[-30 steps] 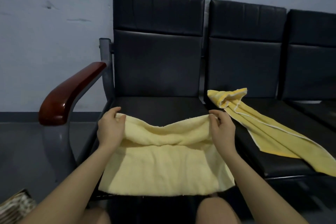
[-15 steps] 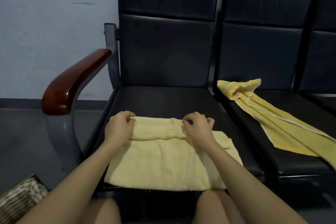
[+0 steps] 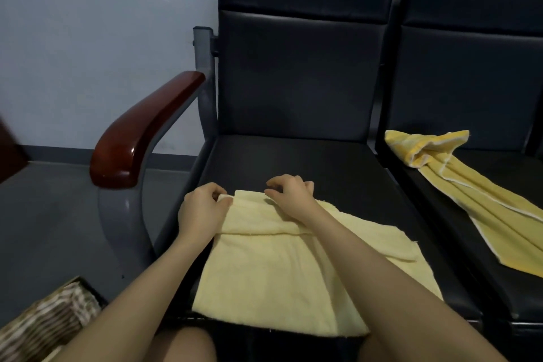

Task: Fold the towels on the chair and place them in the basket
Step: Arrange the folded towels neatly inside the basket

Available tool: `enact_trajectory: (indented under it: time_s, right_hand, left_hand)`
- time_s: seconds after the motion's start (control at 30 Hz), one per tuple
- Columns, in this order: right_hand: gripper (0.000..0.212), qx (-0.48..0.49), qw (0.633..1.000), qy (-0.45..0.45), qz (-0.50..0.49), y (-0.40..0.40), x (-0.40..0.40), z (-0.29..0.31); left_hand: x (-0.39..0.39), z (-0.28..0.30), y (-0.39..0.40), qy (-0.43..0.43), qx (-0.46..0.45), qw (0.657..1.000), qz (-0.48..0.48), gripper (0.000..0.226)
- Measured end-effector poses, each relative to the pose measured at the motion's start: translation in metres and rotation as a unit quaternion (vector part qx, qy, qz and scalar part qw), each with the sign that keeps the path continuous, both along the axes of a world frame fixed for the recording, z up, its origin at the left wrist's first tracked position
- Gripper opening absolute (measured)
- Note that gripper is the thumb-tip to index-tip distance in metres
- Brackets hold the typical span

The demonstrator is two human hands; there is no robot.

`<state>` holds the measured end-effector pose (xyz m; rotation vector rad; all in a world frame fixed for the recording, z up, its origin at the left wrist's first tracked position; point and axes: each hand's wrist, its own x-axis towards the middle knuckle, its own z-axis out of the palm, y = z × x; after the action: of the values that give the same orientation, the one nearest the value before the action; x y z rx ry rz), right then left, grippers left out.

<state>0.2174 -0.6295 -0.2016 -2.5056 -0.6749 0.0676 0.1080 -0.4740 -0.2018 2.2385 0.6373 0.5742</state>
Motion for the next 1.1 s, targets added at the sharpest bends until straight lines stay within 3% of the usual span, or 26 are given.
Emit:
enact_trajectory:
  time_s: [0.1, 0.17, 0.3, 0.4, 0.6, 0.73, 0.87, 1.1]
  right_hand:
    - [0.023, -0.034, 0.999, -0.004, -0.011, 0.012, -0.001, -0.007]
    - [0.01, -0.007, 1.0, -0.001, -0.025, 0.014, -0.003, -0.01]
    - [0.003, 0.135, 0.99, 0.043, 0.006, 0.006, -0.01, -0.006]
    - [0.002, 0.282, 0.953, 0.09, 0.058, -0.004, -0.024, 0.007]
    - [0.004, 0.353, 0.922, 0.06, 0.148, -0.019, -0.047, 0.034]
    - [0.01, 0.329, 0.933, 0.05, 0.138, -0.027, -0.047, 0.036]
    - [0.025, 0.19, 0.977, 0.049, 0.082, -0.047, -0.04, 0.026]
    - [0.006, 0.103, 0.994, 0.038, 0.014, -0.094, -0.032, 0.024]
  left_hand:
    - [-0.001, 0.001, 0.001, 0.006, -0.002, 1.0, -0.021, 0.005]
    - [-0.002, 0.002, 0.003, 0.006, -0.012, 0.999, -0.051, 0.006]
    - [-0.004, 0.007, 0.008, -0.092, -0.04, 0.988, -0.114, 0.004]
    - [-0.003, 0.014, 0.007, -0.122, -0.044, 0.978, -0.165, 0.004]
    - [-0.006, 0.028, -0.002, -0.117, -0.113, 0.957, -0.241, 0.008]
    - [-0.011, 0.035, -0.007, -0.164, -0.1, 0.96, -0.202, 0.007]
    - [-0.011, 0.041, -0.007, -0.208, -0.129, 0.959, -0.14, 0.014]
    - [-0.005, 0.036, -0.012, -0.197, -0.127, 0.971, -0.05, 0.009]
